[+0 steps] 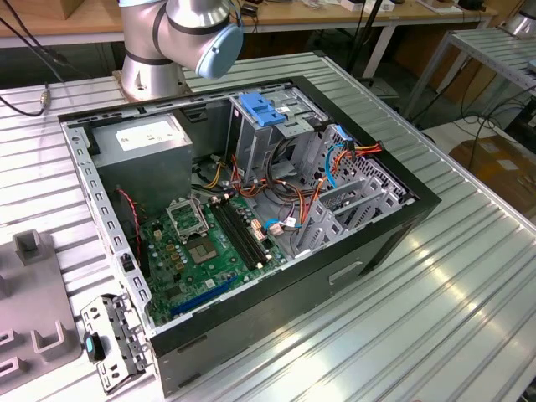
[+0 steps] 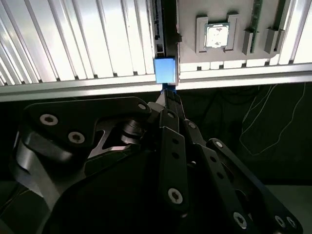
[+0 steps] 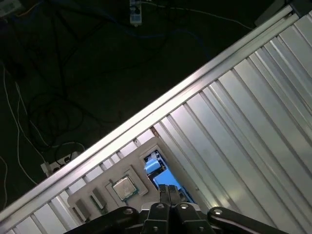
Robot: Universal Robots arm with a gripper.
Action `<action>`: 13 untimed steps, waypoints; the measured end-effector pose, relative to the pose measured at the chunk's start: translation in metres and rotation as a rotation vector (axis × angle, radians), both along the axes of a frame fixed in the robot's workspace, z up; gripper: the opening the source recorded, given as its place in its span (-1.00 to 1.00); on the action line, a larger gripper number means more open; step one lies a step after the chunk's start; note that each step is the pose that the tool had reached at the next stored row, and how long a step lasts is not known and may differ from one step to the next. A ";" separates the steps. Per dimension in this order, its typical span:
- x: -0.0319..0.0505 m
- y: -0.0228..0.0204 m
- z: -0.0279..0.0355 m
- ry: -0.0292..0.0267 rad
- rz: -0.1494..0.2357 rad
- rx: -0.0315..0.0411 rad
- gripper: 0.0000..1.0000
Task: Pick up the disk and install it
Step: 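Pick up the disk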
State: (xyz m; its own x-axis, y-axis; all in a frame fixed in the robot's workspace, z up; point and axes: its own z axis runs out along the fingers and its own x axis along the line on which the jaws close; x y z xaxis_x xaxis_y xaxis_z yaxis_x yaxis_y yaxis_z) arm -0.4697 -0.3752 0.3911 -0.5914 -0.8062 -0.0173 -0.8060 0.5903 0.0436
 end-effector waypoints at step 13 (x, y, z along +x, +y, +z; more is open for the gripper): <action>0.0000 0.0000 -0.0002 -0.0059 0.228 -0.0006 -0.79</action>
